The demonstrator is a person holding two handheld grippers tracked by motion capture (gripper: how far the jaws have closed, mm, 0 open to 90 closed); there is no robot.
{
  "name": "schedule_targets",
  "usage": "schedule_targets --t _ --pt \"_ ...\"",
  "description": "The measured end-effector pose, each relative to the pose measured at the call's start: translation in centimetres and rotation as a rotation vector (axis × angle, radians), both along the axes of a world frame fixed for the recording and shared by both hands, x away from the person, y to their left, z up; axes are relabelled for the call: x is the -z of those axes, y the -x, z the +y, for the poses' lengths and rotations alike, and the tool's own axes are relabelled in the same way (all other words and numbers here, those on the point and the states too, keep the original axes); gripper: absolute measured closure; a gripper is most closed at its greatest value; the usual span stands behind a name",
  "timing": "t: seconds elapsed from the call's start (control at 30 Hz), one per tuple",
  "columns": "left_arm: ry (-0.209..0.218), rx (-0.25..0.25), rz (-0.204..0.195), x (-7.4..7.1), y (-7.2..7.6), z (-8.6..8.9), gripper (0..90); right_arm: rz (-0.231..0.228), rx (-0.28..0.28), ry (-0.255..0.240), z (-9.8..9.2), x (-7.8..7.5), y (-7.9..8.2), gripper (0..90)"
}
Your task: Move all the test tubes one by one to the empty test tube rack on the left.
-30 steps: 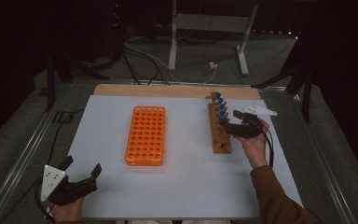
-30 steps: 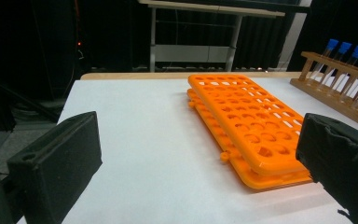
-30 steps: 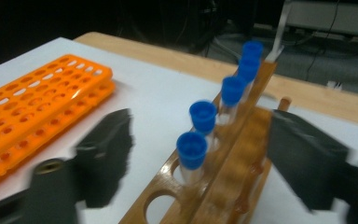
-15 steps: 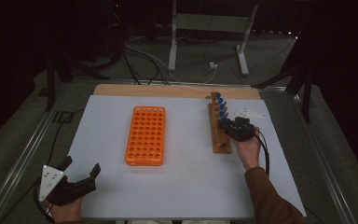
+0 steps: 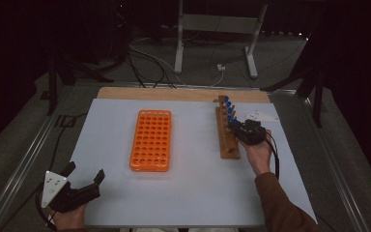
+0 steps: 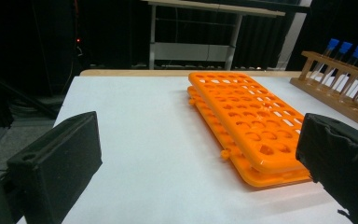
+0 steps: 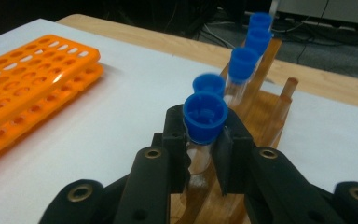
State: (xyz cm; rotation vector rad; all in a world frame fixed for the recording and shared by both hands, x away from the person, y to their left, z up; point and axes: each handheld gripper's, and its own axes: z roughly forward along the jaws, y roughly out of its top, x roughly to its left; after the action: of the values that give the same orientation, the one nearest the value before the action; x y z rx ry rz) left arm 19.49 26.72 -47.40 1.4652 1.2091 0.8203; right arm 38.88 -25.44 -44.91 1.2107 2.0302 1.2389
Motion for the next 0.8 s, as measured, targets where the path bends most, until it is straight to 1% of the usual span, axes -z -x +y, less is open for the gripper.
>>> schedule_targets --t 0.03,0.17,0.27,0.3,0.33,0.43,0.47,0.5,0.53,0.6,0.67,0.73,0.8 --pt "0.0 0.0 0.0 0.0 0.0 0.0 1.2 0.0 0.0 0.0 0.0 0.0 0.0 76.6" --pt "-0.003 0.003 0.006 0.1 -0.1 -0.1 1.2 -0.018 -0.003 -0.004 -0.2 -1.0 0.3 76.6" --pt "-0.004 0.004 0.008 0.1 -0.1 -0.1 1.2 -0.022 -0.004 -0.009 -0.4 -1.4 0.4 76.6" --pt "-0.005 0.004 0.008 0.1 -0.1 -0.1 1.2 -0.03 -0.002 -0.017 -0.5 -1.9 0.5 76.6" --pt "-0.005 0.005 0.008 0.1 -0.1 -0.1 1.2 -0.03 -0.002 -0.017 -0.5 -1.9 0.5 76.6" --pt "-0.009 0.007 0.015 0.1 -0.1 -0.1 1.2 -0.043 -0.003 -0.024 -0.6 -2.8 0.6 76.6" --pt "-0.011 0.007 0.016 0.1 -0.2 -0.2 1.2 -0.055 -0.006 -0.024 -0.6 -3.4 0.8 76.6" --pt "-0.012 0.007 0.017 0.1 -0.2 -0.2 1.2 -0.055 -0.006 -0.024 -0.6 -3.4 0.8 76.6" --pt "-0.012 0.012 0.018 0.1 -0.2 -0.3 1.1 -0.062 -0.008 -0.032 -0.6 -4.0 1.0 76.6" --pt "-0.013 0.029 0.027 0.2 -0.2 -0.4 1.2 -0.069 -0.007 -0.039 -0.6 -4.2 1.1 76.6" --pt "-0.03 0.032 0.027 0.0 -0.3 -0.6 1.2 -0.085 -0.006 -0.06 -0.7 -4.6 1.6 76.6" --pt "-0.026 0.041 0.02 -0.2 -0.5 -0.9 1.1 -0.089 -0.009 -0.06 -0.7 -4.7 1.8 76.6" --pt "-0.015 0.064 0.015 -0.4 -0.8 -1.3 1.2 -0.093 -0.018 -0.057 -0.6 -4.9 1.9 76.6"
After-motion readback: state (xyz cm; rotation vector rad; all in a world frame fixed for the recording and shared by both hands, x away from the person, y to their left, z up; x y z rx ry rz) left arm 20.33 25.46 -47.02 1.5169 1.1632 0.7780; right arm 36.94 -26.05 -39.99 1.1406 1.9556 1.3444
